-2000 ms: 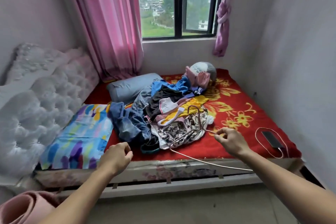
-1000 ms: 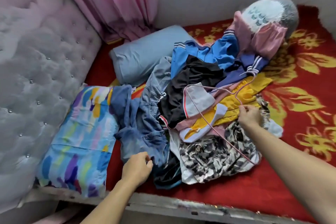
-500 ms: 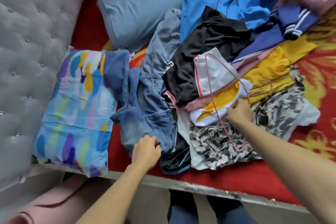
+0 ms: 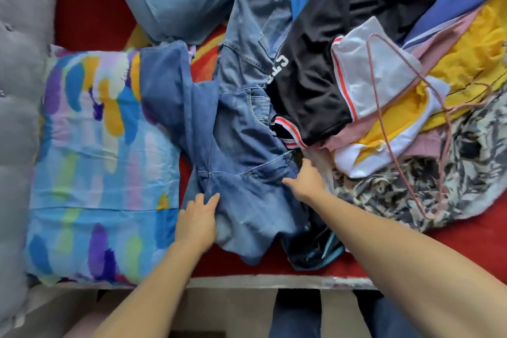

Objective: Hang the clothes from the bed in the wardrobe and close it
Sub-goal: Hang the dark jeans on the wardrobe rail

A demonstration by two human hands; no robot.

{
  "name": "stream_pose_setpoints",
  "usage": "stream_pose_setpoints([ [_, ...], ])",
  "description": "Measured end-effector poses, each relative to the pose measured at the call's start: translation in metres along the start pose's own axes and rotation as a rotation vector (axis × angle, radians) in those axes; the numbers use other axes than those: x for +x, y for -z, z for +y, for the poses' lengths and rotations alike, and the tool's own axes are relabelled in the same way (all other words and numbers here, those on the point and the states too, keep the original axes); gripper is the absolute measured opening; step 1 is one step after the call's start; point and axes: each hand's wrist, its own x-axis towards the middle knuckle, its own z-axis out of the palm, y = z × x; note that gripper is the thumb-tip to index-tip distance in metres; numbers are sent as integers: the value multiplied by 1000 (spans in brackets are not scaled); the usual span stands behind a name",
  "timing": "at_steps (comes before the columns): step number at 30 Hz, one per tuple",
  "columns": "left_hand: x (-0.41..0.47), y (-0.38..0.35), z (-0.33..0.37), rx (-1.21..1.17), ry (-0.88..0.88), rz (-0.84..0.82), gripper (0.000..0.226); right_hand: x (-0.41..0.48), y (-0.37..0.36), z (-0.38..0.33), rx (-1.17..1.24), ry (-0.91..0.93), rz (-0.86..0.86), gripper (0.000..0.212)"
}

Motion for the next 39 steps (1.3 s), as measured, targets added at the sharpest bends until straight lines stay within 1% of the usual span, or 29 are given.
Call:
stream_pose_setpoints([
  [2, -3, -17, -11, -33, 6, -85, 60, -3, -8, 3, 3, 13, 14, 45],
  [3, -4, -21, -14, -43, 15, -104, 56, -10, -10, 4, 14, 60, 31, 38],
  [4, -4, -21, -15, -58, 27, -80, 50, -20, -10, 6, 16, 130, 64, 39],
  [6, 1, -6, -12, -165, 50, 102, 38, -47, -8, 10, -18, 289, 160, 50],
  [8, 12, 23, -6, -306, 44, 311, 30, -74, -3, 16, -118, 463, 268, 54],
  [10, 29, 58, 3, -386, 0, 473, 30, -94, 8, 23, -227, 630, 405, 42],
  [11, 38, 76, 10, -408, -43, 531, 33, -100, 16, 28, -266, 687, 469, 34],
  [13, 56, 108, 26, -456, -131, 615, 40, -104, 33, 43, -310, 784, 569, 27],
  [15, 73, 129, 50, -527, -216, 638, 44, -107, 48, 67, -327, 877, 646, 26],
  [16, 81, 134, 64, -565, -259, 615, 46, -110, 54, 80, -336, 936, 659, 26],
  [18, 97, 133, 95, -592, -343, 507, 52, -113, 56, 108, -385, 1019, 613, 25],
  [19, 102, 128, 109, -554, -372, 426, 58, -114, 53, 122, -433, 1008, 559, 26],
  [21, 107, 106, 133, -332, -380, 254, 63, -113, 42, 156, -515, 886, 368, 35],
  [22, 106, 93, 141, -201, -363, 188, 59, -111, 35, 169, -495, 791, 242, 42],
  [23, 102, 83, 146, -112, -340, 148, 51, -110, 28, 177, -405, 682, 126, 43],
  [24, 97, 74, 147, -81, -307, 124, 43, -109, 23, 177, -281, 564, 57, 39],
  [25, 91, 68, 147, -95, -269, 112, 40, -108, 18, 173, -173, 470, 52, 35],
  [26, 85, 61, 143, -130, -220, 98, 44, -105, 15, 167, -91, 395, 96, 33],
  [27, 79, 55, 137, -168, -160, 88, 54, -102, 11, 161, -46, 345, 170, 34],
  [28, 74, 50, 130, -206, -99, 77, 63, -99, 10, 153, -36, 298, 223, 39],
  [29, 69, 45, 122, -245, -49, 62, 66, -96, 10, 147, -46, 247, 234, 50],
  [31, 57, 38, 108, -311, 15, 9, 64, -92, 16, 138, -112, 115, 145, 70],
  [32, 49, 37, 104, -335, 37, -23, 65, -92, 21, 136, -193, 60, 89, 71],
  [33, 40, 37, 102, -351, 55, -54, 69, -92, 27, 137, -285, 26, 55, 64],
  [34, 29, 38, 101, -372, 77, -77, 73, -92, 35, 140, -368, 15, 40, 50],
  [35, 16, 39, 102, -403, 98, -84, 71, -93, 44, 146, -435, 10, 24, 36],
  [36, 4, 36, 102, -442, 118, -78, 63, -94, 54, 153, -482, 8, 6, 27],
  [37, -11, 34, 103, -494, 140, -60, 50, -95, 63, 161, -504, 9, -10, 23],
  [39, -42, 29, 108, -623, 205, -12, 27, -100, 82, 174, -508, 38, -12, 21],
])
